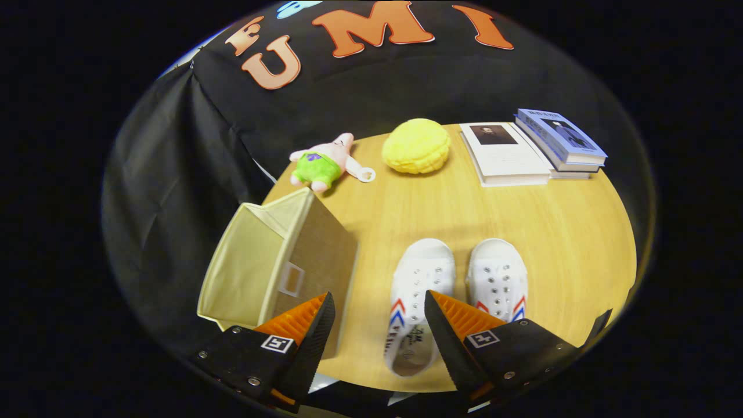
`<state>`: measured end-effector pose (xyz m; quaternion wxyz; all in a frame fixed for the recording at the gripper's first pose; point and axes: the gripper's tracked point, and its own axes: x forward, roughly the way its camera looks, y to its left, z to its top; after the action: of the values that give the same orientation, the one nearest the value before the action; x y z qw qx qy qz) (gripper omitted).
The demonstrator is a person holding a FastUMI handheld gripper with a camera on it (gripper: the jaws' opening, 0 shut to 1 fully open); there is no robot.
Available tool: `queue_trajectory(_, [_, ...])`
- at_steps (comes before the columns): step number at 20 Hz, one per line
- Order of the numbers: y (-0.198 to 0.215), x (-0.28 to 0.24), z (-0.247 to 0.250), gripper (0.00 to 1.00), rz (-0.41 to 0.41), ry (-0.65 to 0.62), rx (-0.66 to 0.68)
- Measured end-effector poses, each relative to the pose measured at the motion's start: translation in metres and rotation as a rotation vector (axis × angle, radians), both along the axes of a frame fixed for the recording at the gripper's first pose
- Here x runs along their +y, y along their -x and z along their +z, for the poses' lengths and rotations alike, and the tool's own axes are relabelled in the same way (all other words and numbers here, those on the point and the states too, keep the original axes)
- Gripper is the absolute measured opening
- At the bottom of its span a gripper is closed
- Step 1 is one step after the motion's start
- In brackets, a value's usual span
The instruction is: Open the storage box then place both shoes into the box .Put the left shoe in first, then the right shoe, with the right side of both shoes facing outward in a uniform manner.
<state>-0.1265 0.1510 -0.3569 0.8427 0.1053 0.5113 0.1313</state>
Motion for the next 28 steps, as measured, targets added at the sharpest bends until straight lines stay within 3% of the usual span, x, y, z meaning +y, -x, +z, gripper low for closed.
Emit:
queue_trajectory(9, [0.033, -0.034, -0.07, 0.79, 0.051, 0.096, 0.072])
queue_trajectory(15, [0.042, -0.023, -0.101, 0.53, 0.061, 0.053, 0.15])
queue_trajectory(24, [0.041, -0.022, -0.105, 0.11, -0.129, -0.135, 0.287])
queue_trajectory(28, [0.038, -0.025, -0.092, 0.05, -0.139, -0.153, 0.264])
